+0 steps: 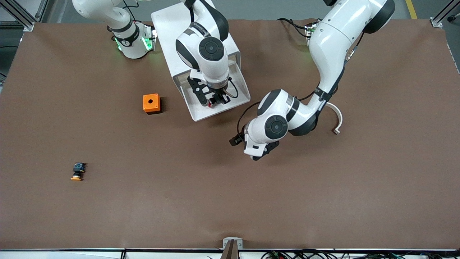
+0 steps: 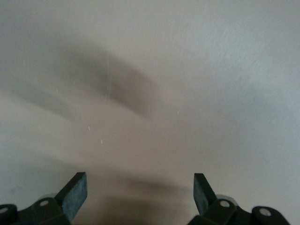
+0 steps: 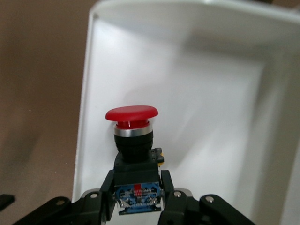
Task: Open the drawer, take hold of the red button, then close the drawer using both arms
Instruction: 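Carry the red button out with the right gripper while the left gripper pushes the drawer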
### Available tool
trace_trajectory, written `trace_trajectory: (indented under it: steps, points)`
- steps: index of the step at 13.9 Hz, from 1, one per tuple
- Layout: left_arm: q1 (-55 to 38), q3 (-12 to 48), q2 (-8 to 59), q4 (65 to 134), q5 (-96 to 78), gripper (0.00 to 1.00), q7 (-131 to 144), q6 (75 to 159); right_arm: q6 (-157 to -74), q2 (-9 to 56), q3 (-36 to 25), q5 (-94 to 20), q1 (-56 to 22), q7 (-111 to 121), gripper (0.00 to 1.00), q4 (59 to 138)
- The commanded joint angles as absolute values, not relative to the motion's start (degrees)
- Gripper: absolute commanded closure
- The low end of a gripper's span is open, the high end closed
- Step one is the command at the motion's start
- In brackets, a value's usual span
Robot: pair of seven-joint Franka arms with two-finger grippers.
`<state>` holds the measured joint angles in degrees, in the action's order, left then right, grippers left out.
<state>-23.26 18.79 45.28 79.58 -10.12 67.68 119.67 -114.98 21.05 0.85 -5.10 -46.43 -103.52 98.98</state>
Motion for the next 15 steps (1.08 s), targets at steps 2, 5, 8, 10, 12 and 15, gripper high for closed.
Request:
trace_trajectory:
  steps: [2,5,8,10,12,15]
  points:
    - [-22.5,23.37,43.68,81.39,-10.63,0.0,75.83,119.36,-103.3,20.31,0.88,-4.4,-40.19,-91.1,1.0,89.66]
    - [-23.2,26.62,43.6,82.79,-10.63,0.0,79.79,119.18,-101.51,18.55,0.88,-1.58,-31.76,-73.11,1.0,89.56]
    - [-23.2,30.48,43.59,82.88,-10.55,0.0,84.63,116.2,-103.09,19.07,0.88,-1.23,-22.62,-56.13,1.0,90.61]
    - [-23.55,32.33,43.68,82.97,-10.55,0.0,86.82,115.75,-107.12,19.07,0.88,-1.23,-16.47,-43.22,1.0,93.68]
    - [-25.74,32.78,43.68,83.23,-10.55,0.0,89.2,115.75,-111.6,19.33,0.88,-1.23,-11.1,-32.92,1.0,96.93]
    - [-28.29,32.78,43.68,84.02,-10.55,0.0,91.66,115.75,-122.22,20.91,0.88,-1.23,-5.11,-19.81,1.0,103.78]
